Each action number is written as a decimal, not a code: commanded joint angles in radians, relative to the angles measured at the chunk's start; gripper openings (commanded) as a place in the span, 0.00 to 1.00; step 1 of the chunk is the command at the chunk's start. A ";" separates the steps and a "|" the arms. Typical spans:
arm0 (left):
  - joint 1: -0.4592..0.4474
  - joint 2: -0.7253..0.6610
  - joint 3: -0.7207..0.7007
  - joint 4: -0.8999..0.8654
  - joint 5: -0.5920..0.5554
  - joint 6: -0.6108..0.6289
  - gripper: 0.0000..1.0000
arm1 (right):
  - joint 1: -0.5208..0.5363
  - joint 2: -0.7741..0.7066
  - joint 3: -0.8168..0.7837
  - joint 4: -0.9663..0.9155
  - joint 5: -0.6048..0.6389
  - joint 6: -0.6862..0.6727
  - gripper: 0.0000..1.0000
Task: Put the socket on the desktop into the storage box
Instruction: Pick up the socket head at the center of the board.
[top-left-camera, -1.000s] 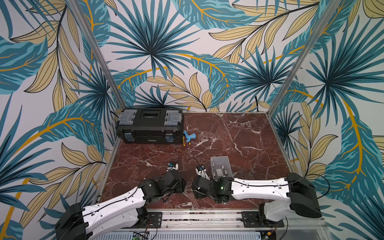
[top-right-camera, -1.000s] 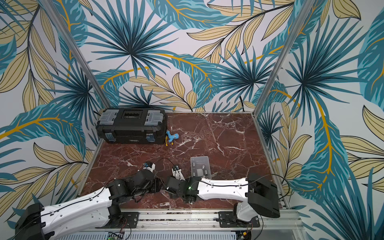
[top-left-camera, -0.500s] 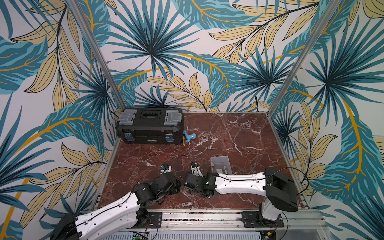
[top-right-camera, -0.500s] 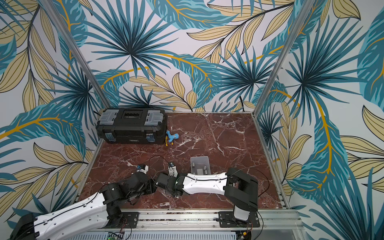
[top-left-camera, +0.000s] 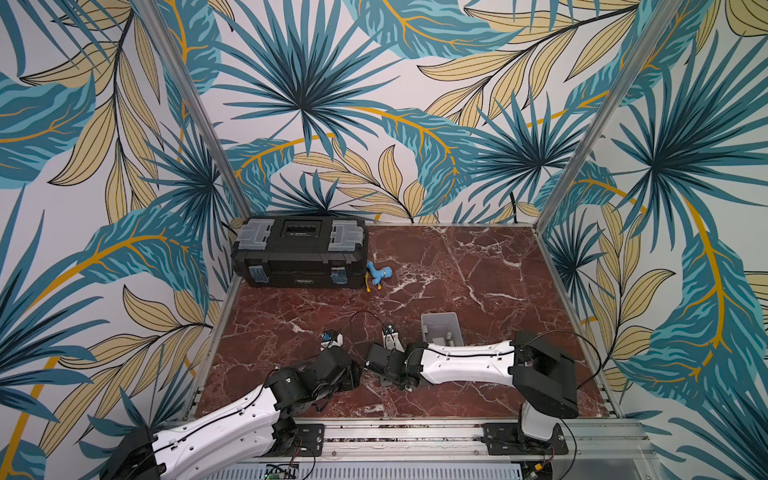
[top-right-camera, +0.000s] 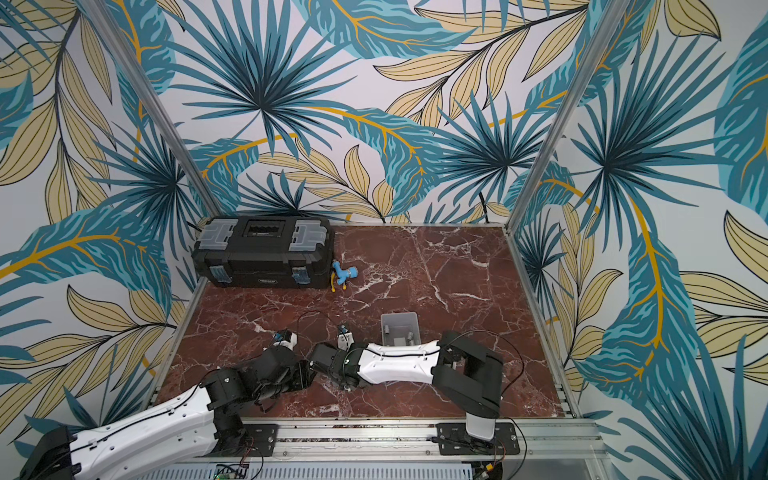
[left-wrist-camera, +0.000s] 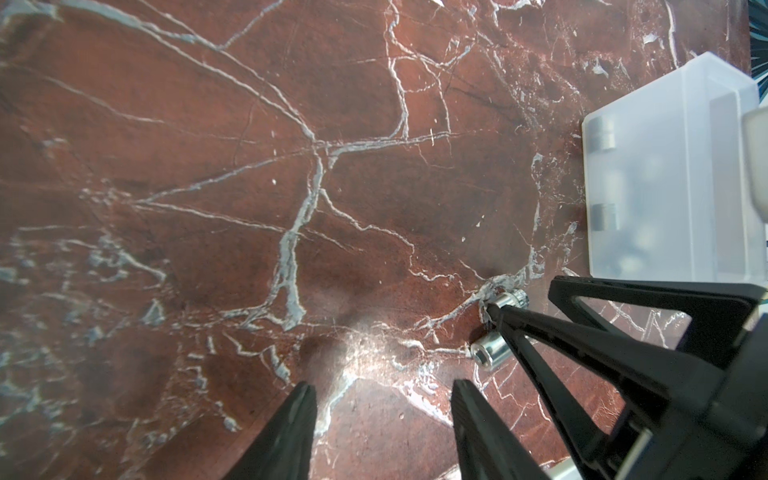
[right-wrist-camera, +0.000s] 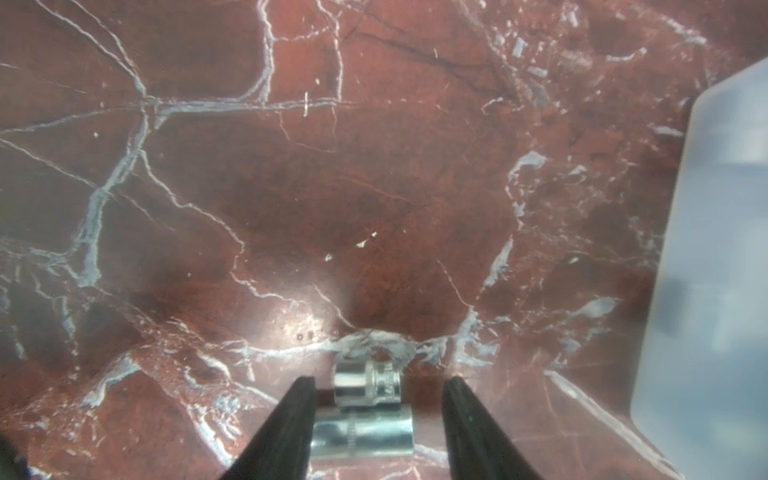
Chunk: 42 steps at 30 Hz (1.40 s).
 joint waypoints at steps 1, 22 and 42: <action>0.005 -0.012 -0.031 0.018 0.000 0.007 0.57 | -0.006 0.022 0.016 -0.023 -0.007 0.005 0.51; 0.008 -0.010 -0.037 0.017 -0.001 0.008 0.57 | -0.023 0.061 0.016 0.006 -0.040 -0.017 0.41; -0.205 0.165 0.100 0.201 0.283 0.181 0.60 | -0.035 -0.295 -0.085 -0.048 0.106 -0.071 0.09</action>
